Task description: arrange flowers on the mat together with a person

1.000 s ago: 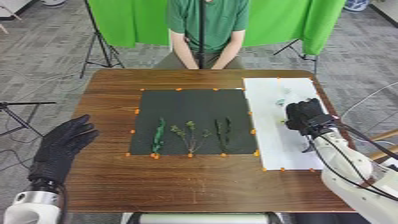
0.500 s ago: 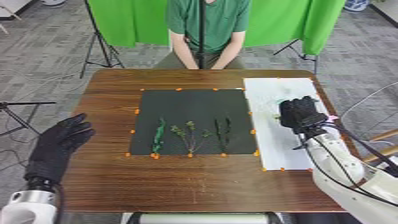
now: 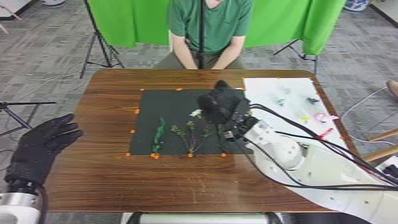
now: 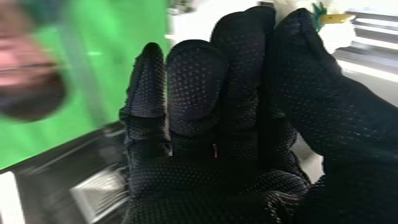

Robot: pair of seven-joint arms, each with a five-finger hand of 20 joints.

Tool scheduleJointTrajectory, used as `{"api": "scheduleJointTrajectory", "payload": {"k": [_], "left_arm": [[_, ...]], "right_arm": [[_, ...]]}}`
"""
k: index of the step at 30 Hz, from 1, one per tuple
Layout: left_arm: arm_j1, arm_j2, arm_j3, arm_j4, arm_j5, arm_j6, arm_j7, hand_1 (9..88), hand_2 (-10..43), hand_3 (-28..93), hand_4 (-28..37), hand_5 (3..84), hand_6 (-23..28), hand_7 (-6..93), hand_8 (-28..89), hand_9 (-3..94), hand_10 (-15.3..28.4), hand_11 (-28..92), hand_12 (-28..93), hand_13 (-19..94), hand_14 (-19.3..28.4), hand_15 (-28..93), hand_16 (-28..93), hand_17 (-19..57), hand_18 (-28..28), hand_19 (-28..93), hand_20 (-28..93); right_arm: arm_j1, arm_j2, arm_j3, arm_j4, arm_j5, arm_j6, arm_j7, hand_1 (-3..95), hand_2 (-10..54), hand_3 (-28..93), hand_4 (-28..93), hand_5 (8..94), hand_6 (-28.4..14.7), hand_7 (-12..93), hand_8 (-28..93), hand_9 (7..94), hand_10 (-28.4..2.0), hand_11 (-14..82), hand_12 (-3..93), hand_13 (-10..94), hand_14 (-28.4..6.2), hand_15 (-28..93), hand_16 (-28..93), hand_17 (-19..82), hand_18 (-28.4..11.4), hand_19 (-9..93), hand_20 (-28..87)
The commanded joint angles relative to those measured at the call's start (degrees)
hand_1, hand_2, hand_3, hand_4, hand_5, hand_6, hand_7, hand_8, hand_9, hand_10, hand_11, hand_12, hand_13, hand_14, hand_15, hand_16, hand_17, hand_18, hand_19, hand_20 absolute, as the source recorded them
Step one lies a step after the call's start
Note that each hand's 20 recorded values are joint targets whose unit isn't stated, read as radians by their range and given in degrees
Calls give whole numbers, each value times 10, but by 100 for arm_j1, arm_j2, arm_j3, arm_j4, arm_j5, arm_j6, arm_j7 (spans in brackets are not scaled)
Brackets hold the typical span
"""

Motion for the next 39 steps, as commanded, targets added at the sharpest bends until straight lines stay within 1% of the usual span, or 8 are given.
{"api": "scheduleJointTrajectory", "payload": {"k": [1, 9, 11, 13, 17, 29, 34, 39], "left_arm": [[-252, 99, 337, 133, -3, 10, -40, 298, 74, 704, -216, 435, 54, 249, -97, 374, 158, 351, 175, 322, 179, 474, 0, -23, 238, 560, 85], [-411, 174, 423, 214, -1, 26, -38, 297, 74, 704, -215, 436, 55, 248, -97, 374, 158, 350, 175, 324, 179, 476, -1, -23, 238, 560, 85], [-538, 186, 470, 276, 7, -14, -76, 298, 74, 703, -215, 437, 54, 248, -97, 374, 158, 351, 175, 324, 178, 476, -1, -23, 238, 561, 85], [-507, 208, 476, 247, 20, -23, -74, 298, 74, 704, -215, 436, 54, 248, -97, 374, 157, 351, 174, 324, 178, 476, -1, -23, 238, 561, 85], [-585, 251, 539, 276, 23, -61, -93, 298, 74, 704, -215, 436, 54, 248, -96, 373, 157, 351, 174, 323, 179, 476, -1, -23, 238, 561, 85], [-682, 263, 620, 322, 39, -102, -145, 298, 75, 704, -215, 435, 54, 248, -97, 373, 157, 352, 175, 323, 179, 476, -1, -23, 238, 562, 85], [-691, 252, 620, 327, 43, -107, -168, 298, 75, 703, -215, 435, 54, 248, -97, 373, 157, 352, 175, 323, 178, 475, -1, -23, 238, 562, 84], [-697, 246, 620, 331, 47, -96, -170, 298, 75, 704, -215, 436, 54, 249, -97, 372, 157, 353, 175, 322, 178, 475, -1, -23, 238, 562, 84]], "right_arm": [[1204, -1168, -1023, 219, 92, -13, -235, 466, -95, 804, -283, 704, 44, 523, 1, 790, -63, 314, 550, 671, -55, 664, 344, 273, -149, 675, 409], [1794, -1927, -1959, 1084, 42, -197, -132, 465, -95, 803, -283, 698, 43, 526, 0, 789, -59, 315, 549, 670, -51, 662, 345, 272, -147, 674, 409], [1874, -2099, -2111, 1333, 53, -207, -99, 465, -95, 803, -283, 698, 43, 527, 0, 788, -59, 315, 549, 670, -51, 661, 345, 272, -146, 673, 408], [1829, -2163, -2124, 1420, 107, -338, -91, 465, -95, 803, -283, 696, 43, 528, 0, 787, -59, 314, 548, 667, -51, 659, 347, 272, -146, 672, 408], [1921, -2286, -2334, 1689, 206, -269, 122, 463, -95, 802, -283, 693, 45, 529, 3, 784, -58, 314, 548, 667, -49, 656, 348, 272, -145, 671, 408], [2004, -2456, -2588, 1988, 236, 6, 695, 431, -95, 811, -283, 670, 45, 522, 14, 757, -56, 308, 544, 655, -54, 660, 323, 262, -148, 667, 408], [1933, -2458, -2486, 1995, 166, -167, 854, 387, -95, 823, -283, 610, 35, 496, 7, 695, -69, 337, 468, 612, -63, 681, 285, 246, -152, 666, 409], [1942, -2468, -2520, 2000, 186, -52, 919, 371, -95, 827, -283, 599, 27, 483, 0, 673, -76, 362, 425, 601, -66, 683, 275, 239, -154, 664, 407]]}}
